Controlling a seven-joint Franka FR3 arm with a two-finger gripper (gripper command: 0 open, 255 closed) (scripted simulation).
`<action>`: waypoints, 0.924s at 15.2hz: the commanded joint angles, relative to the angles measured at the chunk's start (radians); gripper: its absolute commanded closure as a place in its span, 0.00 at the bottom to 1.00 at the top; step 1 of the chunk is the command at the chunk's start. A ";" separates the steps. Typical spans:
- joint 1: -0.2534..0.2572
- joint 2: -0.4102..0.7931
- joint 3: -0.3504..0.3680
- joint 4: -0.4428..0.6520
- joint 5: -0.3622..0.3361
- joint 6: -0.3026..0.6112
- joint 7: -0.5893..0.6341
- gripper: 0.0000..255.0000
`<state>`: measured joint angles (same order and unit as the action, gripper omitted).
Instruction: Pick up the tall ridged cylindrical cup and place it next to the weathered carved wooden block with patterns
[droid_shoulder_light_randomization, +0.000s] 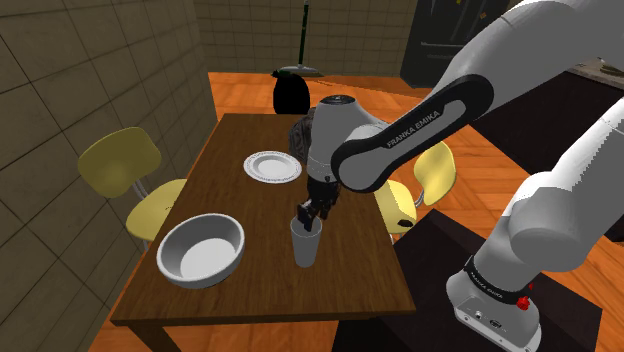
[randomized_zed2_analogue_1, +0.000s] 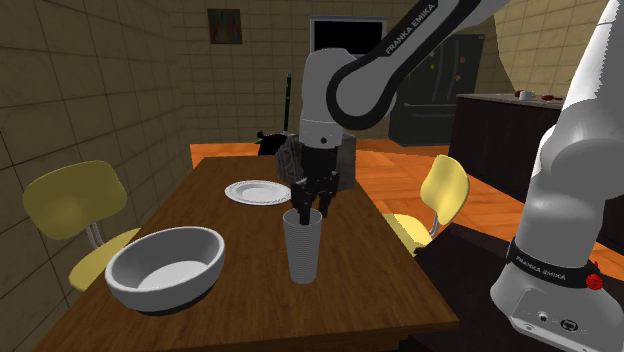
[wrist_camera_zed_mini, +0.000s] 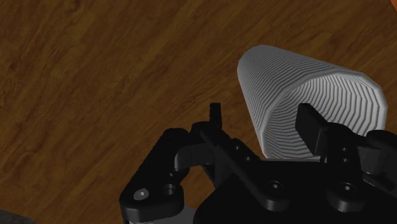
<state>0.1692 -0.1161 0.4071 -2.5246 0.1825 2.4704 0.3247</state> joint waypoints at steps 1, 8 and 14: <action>0.000 0.000 0.000 0.000 0.000 0.000 0.000 1.00; 0.000 0.000 0.000 0.000 0.000 0.000 0.000 1.00; 0.003 -0.055 -0.008 0.024 0.015 -0.077 -0.009 1.00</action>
<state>0.1717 -0.1603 0.4016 -2.5074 0.1951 2.4109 0.3180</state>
